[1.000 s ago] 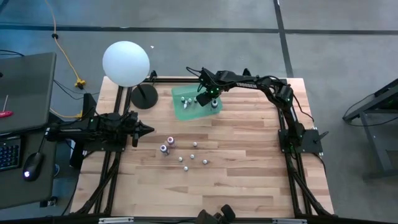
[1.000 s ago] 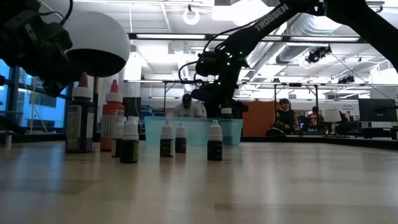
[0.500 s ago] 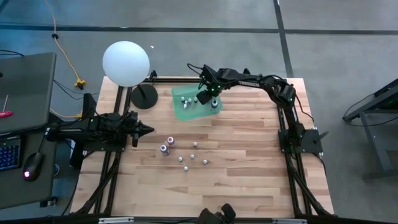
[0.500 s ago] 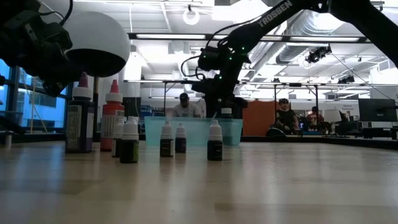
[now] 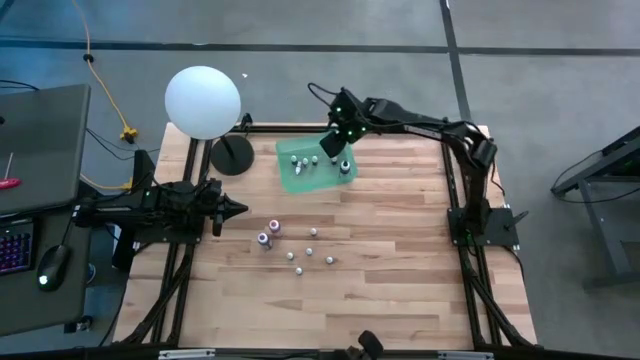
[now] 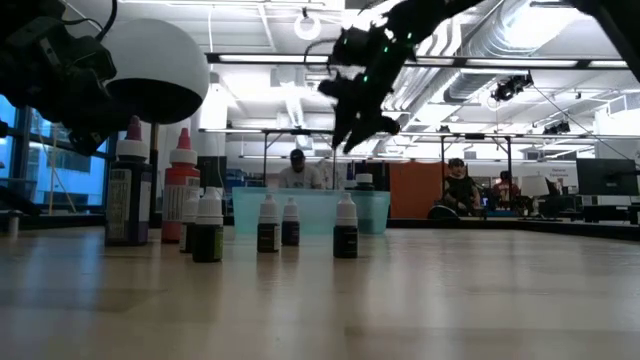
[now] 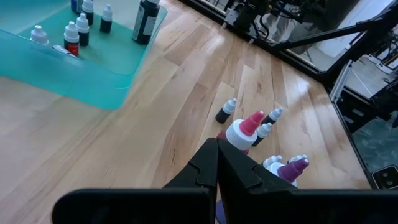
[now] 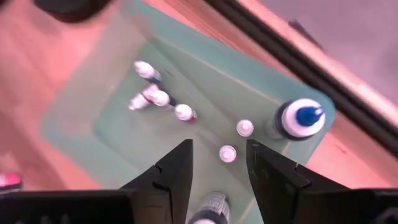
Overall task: Pick & Place food coloring
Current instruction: Put the small black dye bottle in the green bin
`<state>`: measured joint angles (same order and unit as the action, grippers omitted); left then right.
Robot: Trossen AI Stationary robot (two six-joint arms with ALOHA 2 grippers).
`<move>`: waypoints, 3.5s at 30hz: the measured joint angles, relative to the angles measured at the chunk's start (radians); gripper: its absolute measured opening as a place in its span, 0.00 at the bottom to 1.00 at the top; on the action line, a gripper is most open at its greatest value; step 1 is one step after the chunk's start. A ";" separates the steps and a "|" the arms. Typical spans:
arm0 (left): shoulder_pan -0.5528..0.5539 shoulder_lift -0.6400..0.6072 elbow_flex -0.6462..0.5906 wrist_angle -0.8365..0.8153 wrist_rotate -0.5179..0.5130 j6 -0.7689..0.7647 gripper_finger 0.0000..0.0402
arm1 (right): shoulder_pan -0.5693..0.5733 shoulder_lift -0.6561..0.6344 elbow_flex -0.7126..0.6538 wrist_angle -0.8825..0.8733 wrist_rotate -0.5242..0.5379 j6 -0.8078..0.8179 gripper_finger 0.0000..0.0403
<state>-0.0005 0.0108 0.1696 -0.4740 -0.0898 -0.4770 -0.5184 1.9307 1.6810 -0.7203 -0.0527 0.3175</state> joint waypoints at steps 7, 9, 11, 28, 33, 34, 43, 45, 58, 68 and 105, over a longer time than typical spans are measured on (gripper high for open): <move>0.000 0.000 0.000 0.000 0.000 0.000 0.00 | 0.054 -0.143 0.000 -0.004 -0.103 -0.134 0.35; 0.000 0.000 0.000 0.000 0.000 0.000 0.00 | 0.073 -0.186 0.000 -0.010 -0.142 -0.165 0.35; 0.000 0.000 0.000 0.000 0.000 0.000 0.00 | 0.099 -0.228 0.000 -0.022 -0.163 -0.209 0.35; 0.000 0.000 0.000 0.000 0.000 0.000 0.00 | 0.461 -0.357 -0.061 -0.434 -0.045 -0.178 0.35; 0.000 0.000 0.000 0.000 0.000 0.000 0.00 | 0.572 -0.357 -0.231 -0.317 -0.026 -0.035 0.35; 0.000 0.000 0.000 0.000 0.000 0.000 0.00 | 0.594 -0.357 -0.275 -0.261 -0.024 -0.012 0.35; 0.000 0.000 0.000 0.000 0.000 0.000 0.00 | 0.749 -0.357 -0.652 0.362 0.064 0.076 0.35; 0.000 0.000 0.000 0.000 0.000 0.000 0.00 | 0.769 -0.357 -0.721 0.479 0.103 0.076 0.35; 0.000 0.000 0.000 0.000 0.000 0.000 0.00 | 0.789 -0.351 -0.978 0.932 0.122 0.079 0.44; 0.000 0.000 0.000 0.000 0.000 0.000 0.00 | 0.791 -0.235 -0.990 1.082 0.106 -0.065 0.49; 0.000 0.000 0.000 0.000 0.000 0.000 0.00 | 0.786 -0.110 -0.986 1.309 0.159 -0.118 0.49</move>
<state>-0.0003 0.0105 0.1696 -0.4740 -0.0895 -0.4770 0.2680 1.8206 0.6949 0.5888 0.1059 0.1997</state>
